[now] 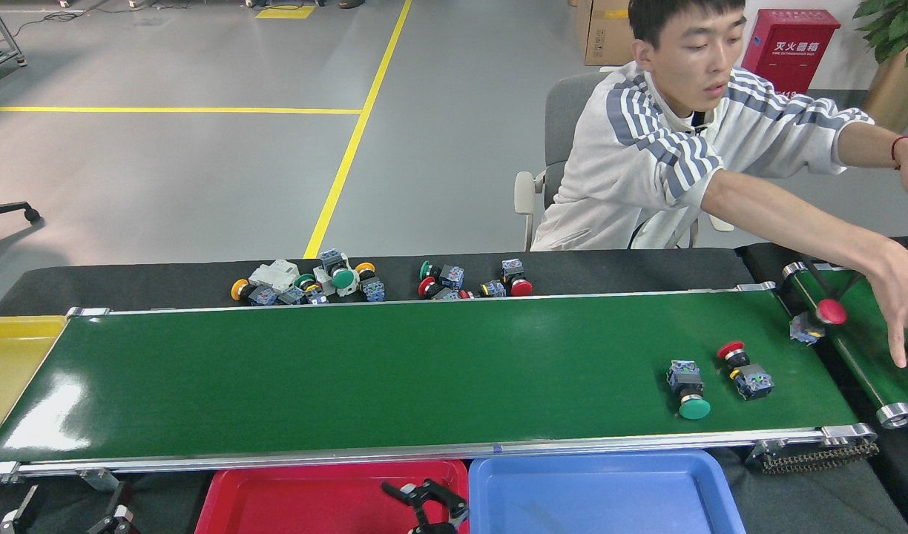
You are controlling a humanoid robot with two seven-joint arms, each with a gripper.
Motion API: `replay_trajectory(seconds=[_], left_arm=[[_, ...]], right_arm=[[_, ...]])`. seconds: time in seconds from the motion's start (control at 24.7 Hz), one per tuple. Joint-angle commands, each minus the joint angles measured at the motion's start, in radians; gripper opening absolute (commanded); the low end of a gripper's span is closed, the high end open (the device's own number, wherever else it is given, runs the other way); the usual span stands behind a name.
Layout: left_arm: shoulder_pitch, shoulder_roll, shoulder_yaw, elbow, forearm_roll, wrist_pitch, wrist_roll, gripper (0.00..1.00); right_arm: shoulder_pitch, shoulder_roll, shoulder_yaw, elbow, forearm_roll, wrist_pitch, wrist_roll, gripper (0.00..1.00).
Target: Pick switch part from conveyor to tray
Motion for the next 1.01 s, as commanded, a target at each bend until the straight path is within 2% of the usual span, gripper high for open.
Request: replay_trajectory(seconds=[0.0, 0.08, 0.16, 0.28, 0.41, 0.49, 0.69, 0.85, 0.97], left_arm=[[0.002, 0.0, 0.012, -0.009, 0.004, -0.002, 0.003, 1.0], [0.001, -0.004, 0.013, -0.009, 0.004, -0.002, 0.003, 1.0], [-0.002, -0.006, 0.013, -0.011, 0.004, -0.002, 0.003, 1.0], [-0.002, -0.006, 0.015, -0.012, 0.004, -0.002, 0.003, 1.0], [-0.002, -0.006, 0.02, -0.017, 0.004, -0.002, 0.003, 1.0], [-0.002, -0.006, 0.023, -0.017, 0.004, -0.004, 0.003, 1.0], [-0.005, -0.006, 0.023, -0.017, 0.004, -0.004, 0.003, 1.0], [-0.009, -0.004, 0.023, -0.017, 0.004, -0.004, 0.003, 1.0], [-0.01, -0.004, 0.021, -0.017, 0.002, -0.005, 0.003, 1.0]], right_arm=[[0.04, 0.001, -0.066, -0.066, 0.002, 0.213, -0.072, 0.96], [0.088, -0.021, -0.095, -0.073, 0.004, 0.418, -0.199, 0.96], [0.132, -0.058, -0.122, -0.073, -0.005, 0.561, -0.303, 0.97], [0.223, -0.064, -0.172, -0.071, -0.055, 0.629, -0.334, 0.98], [0.235, -0.064, -0.222, -0.065, -0.104, 0.629, -0.33, 0.99], [0.186, -0.066, -0.233, -0.053, -0.114, 0.626, -0.296, 0.99], [0.014, -0.107, -0.23, 0.001, -0.111, 0.541, -0.08, 0.98], [-0.079, -0.089, -0.202, 0.067, -0.099, 0.514, 0.017, 0.97], [-0.109, -0.081, -0.187, 0.115, -0.075, 0.514, 0.034, 0.96]])
